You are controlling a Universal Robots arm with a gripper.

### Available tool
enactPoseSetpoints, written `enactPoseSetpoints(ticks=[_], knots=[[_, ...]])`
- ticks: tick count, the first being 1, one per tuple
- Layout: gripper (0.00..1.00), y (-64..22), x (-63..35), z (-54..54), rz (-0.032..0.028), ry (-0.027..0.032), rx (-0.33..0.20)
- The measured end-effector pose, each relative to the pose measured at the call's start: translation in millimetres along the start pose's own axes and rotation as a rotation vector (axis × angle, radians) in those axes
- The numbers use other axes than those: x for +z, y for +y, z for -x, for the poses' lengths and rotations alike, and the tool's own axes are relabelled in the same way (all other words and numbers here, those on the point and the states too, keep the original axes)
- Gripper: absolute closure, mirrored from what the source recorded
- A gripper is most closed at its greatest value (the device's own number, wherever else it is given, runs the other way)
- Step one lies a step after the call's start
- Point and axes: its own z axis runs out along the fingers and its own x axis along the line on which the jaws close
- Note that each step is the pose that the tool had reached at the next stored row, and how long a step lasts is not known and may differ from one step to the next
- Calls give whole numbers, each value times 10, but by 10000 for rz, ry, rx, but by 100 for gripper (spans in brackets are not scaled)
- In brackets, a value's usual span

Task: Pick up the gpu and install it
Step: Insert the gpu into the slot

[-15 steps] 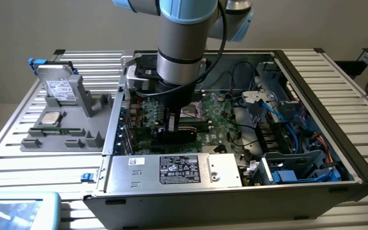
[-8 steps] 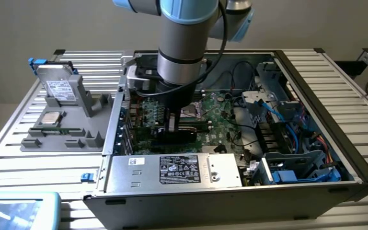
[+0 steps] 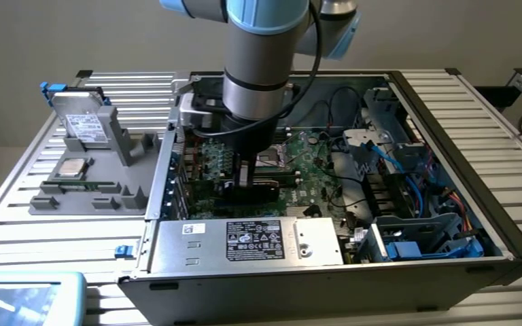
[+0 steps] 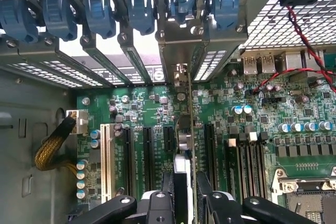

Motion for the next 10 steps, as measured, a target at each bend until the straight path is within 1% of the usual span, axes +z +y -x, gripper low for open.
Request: enactPoseSetpoints(ticks=[10], knots=[[72, 8, 6, 0, -7, -2, 8]])
